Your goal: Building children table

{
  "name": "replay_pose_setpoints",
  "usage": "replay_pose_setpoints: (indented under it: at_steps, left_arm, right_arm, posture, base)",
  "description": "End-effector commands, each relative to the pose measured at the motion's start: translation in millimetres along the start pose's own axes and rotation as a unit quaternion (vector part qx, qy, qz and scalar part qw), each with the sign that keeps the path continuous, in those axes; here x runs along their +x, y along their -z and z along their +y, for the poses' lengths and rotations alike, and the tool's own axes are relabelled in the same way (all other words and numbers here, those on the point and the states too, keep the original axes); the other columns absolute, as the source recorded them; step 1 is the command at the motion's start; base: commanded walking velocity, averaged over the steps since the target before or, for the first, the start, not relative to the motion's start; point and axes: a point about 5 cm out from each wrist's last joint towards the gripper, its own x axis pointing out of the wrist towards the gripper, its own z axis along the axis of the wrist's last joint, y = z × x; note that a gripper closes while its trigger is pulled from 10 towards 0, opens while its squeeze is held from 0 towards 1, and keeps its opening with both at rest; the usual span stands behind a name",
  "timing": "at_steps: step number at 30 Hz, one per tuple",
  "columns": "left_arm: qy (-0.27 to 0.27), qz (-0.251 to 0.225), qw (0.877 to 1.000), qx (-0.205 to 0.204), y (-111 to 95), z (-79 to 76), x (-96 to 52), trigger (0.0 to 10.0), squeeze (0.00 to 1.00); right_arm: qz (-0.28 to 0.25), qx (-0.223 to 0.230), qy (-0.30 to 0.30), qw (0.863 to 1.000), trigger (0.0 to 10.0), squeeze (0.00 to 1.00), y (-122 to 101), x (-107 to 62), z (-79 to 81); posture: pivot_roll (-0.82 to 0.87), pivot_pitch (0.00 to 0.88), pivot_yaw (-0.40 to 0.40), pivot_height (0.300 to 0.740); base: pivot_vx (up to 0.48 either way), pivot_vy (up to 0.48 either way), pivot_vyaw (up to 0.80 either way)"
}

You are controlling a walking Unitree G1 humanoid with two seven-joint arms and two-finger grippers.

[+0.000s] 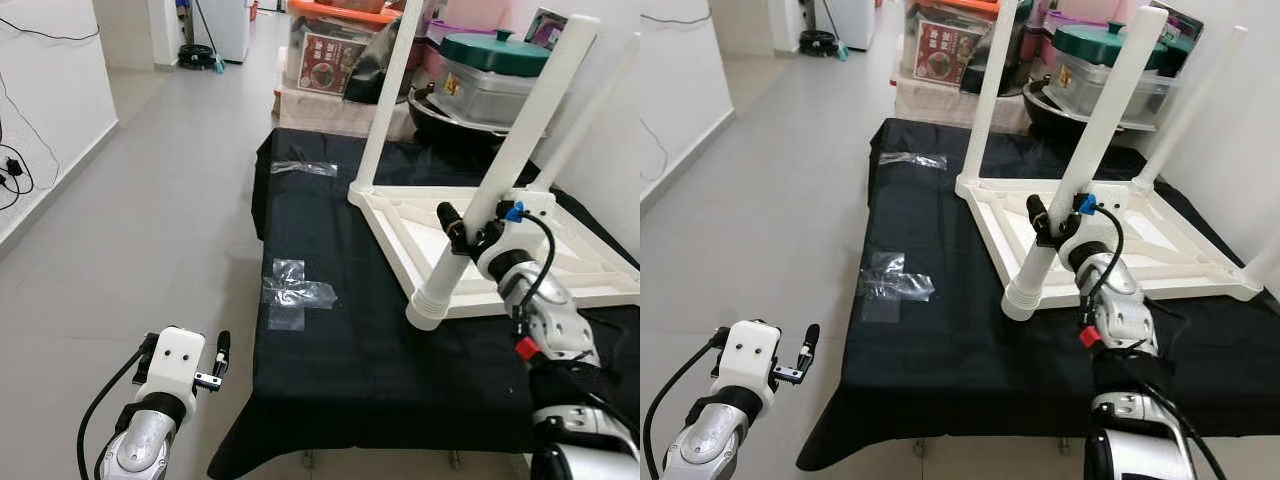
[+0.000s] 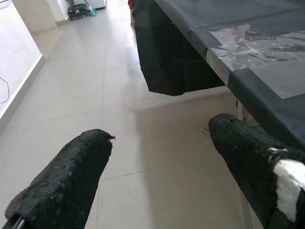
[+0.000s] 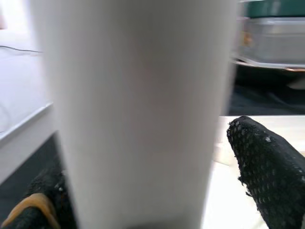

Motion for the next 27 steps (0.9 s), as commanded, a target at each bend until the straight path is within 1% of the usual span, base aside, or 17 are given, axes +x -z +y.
replay_pose_setpoints:
  at_steps: [1, 9, 16, 19, 20, 21, 25, 26, 27]
  left_arm:
    - [0.009, 0.006, 1.0, 0.002, 2.9, -2.2, 0.4, 10.0, 0.0]
    - [0.011, 0.005, 1.0, 0.003, 3.0, -2.0, 1.2, 10.0, 0.0]
    - [0.011, 0.005, 1.0, 0.004, 3.2, -1.2, 1.2, 10.0, 0.0]
    - [0.011, 0.006, 1.0, 0.004, 3.2, -0.7, 1.0, 10.0, 0.0]
    - [0.011, 0.006, 1.0, 0.004, 3.2, -0.7, 1.0, 10.0, 0.0]
    - [0.011, 0.006, 1.0, 0.005, 3.3, -0.4, 1.0, 10.0, 0.0]
    - [0.011, 0.006, 1.0, 0.005, 3.3, -0.3, 1.0, 10.0, 0.0]
    - [0.011, 0.006, 1.0, 0.005, 3.3, -0.1, 1.1, 10.0, 0.0]
    - [0.011, 0.006, 1.0, 0.005, 3.3, -0.1, 1.1, 10.0, 0.0]
  right_arm:
    - [0.003, -0.002, -0.013, 1.0, 10.0, 0.0, -0.4, -1.2, -3.3]
    - [0.009, -0.017, -0.057, 0.998, 10.0, 0.0, -2.2, 0.0, -3.6]
    - [0.019, -0.017, -0.077, 0.997, 10.0, 0.0, 0.3, 0.7, -4.4]
    - [0.021, -0.025, -0.102, 0.994, 10.0, 0.0, -0.8, 0.3, -4.7]
    - [0.021, -0.025, -0.102, 0.994, 10.0, 0.0, -0.8, 0.3, -4.7]
    - [0.019, -0.02, -0.103, 0.994, 10.0, 0.0, -2.7, 0.6, -9.2]
    - [0.02, -0.018, -0.103, 0.994, 10.0, 0.0, -3.1, 0.8, -11.7]
    - [0.019, -0.021, -0.103, 0.994, 9.2, 0.0, -3.8, 1.0, -13.1]
    - [0.019, -0.021, -0.103, 0.994, 9.2, 0.0, -3.8, 1.0, -13.1]
  posture:
    - [0.12, 0.0, -0.134, 0.74]
    - [0.11, 0.0, -0.13, 0.74]
    - [0.12, 0.0, -0.129, 0.74]
    - [0.12, 0.0, -0.129, 0.74]
    - [0.12, 0.0, -0.129, 0.74]
    - [0.12, 0.0, -0.129, 0.74]
    - [0.12, 0.0, -0.129, 0.74]
    - [0.12, 0.0, -0.129, 0.74]
    - [0.12, 0.0, -0.129, 0.74]
  base:
    - [0.0, 0.0, 0.0]
    - [0.0, 0.0, 0.0]
    - [0.0, 0.0, 0.0]
    - [0.0, 0.0, 0.0]
    - [0.0, 0.0, 0.0]
    - [0.0, 0.0, 0.0]
    - [0.0, 0.0, 0.0]
    - [0.0, 0.0, 0.0]
    - [0.0, 0.0, 0.0]
